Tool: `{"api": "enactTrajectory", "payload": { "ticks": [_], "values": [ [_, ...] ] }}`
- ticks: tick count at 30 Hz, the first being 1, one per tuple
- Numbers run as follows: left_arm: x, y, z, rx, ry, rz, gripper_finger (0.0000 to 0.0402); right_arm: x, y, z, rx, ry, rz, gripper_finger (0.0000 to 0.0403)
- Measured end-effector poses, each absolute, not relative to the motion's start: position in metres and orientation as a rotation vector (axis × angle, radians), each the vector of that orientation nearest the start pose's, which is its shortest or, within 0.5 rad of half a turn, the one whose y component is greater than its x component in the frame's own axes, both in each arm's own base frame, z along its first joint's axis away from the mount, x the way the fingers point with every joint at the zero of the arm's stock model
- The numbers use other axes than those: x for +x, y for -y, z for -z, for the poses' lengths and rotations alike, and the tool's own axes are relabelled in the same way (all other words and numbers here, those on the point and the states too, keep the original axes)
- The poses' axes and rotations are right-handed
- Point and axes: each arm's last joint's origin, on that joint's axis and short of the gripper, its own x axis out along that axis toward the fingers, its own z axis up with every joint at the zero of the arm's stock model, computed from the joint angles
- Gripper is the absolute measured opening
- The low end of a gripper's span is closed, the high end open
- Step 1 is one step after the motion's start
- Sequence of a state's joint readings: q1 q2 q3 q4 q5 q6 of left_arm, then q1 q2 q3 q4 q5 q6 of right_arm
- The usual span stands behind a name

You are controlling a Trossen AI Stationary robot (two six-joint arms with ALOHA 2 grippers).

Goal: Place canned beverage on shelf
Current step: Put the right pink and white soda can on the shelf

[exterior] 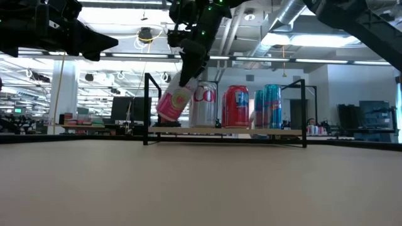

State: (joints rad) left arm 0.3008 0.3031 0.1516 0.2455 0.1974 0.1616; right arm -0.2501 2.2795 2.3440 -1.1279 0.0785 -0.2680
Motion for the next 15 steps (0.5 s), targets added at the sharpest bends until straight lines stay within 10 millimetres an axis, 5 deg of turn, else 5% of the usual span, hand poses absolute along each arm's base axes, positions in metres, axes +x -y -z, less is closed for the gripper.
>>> {"api": "enactTrajectory", "payload": {
  "ticks": [15],
  "values": [
    [0.1115,-0.0286,-0.2138,0.185,0.083,-0.11,0.0,0.4606,0.1196,-0.2932,-0.111,-1.133,0.17,0.0354]
  ]
}}
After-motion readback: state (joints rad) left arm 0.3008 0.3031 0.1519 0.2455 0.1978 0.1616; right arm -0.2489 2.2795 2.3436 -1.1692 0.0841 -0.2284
